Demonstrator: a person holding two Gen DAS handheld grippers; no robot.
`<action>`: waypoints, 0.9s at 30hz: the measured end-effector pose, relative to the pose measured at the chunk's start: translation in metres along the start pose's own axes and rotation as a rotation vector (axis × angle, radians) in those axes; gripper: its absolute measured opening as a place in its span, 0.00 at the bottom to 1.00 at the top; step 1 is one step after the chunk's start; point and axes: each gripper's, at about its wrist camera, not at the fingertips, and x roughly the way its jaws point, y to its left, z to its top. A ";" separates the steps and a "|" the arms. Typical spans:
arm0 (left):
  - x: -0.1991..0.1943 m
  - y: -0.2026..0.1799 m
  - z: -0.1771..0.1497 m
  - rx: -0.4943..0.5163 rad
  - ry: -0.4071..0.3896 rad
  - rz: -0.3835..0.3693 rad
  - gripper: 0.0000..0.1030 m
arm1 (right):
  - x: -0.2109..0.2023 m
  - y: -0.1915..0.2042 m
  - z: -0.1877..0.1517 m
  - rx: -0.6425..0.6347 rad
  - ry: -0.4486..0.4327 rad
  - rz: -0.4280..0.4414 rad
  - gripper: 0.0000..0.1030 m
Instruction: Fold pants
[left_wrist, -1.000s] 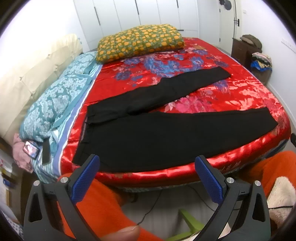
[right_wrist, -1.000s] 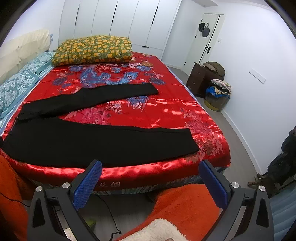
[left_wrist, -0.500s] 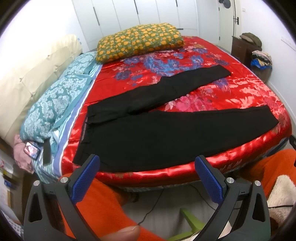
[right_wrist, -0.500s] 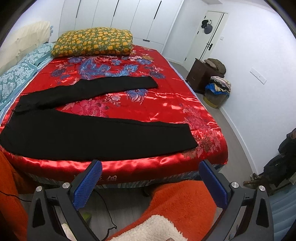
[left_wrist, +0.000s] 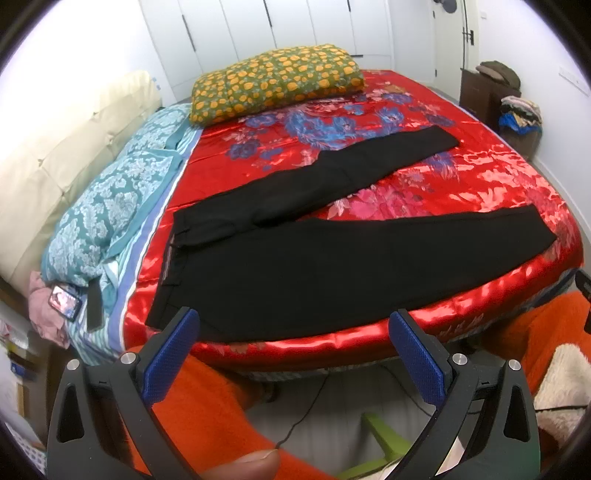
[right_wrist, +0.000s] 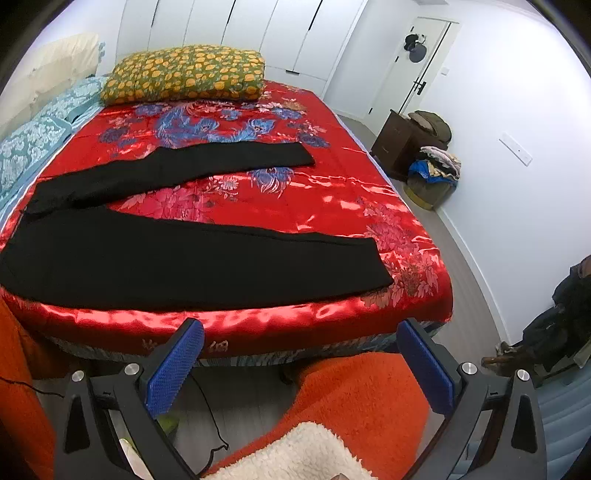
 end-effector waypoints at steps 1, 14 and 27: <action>0.000 0.000 0.000 0.000 0.000 0.001 0.99 | 0.000 0.001 0.000 -0.009 0.004 0.001 1.00; -0.001 -0.005 -0.001 0.017 0.002 0.010 0.99 | 0.001 0.027 -0.002 -0.154 0.004 0.000 1.00; 0.066 0.000 0.065 -0.018 -0.049 0.066 0.99 | 0.069 -0.003 0.081 0.072 -0.247 0.564 1.00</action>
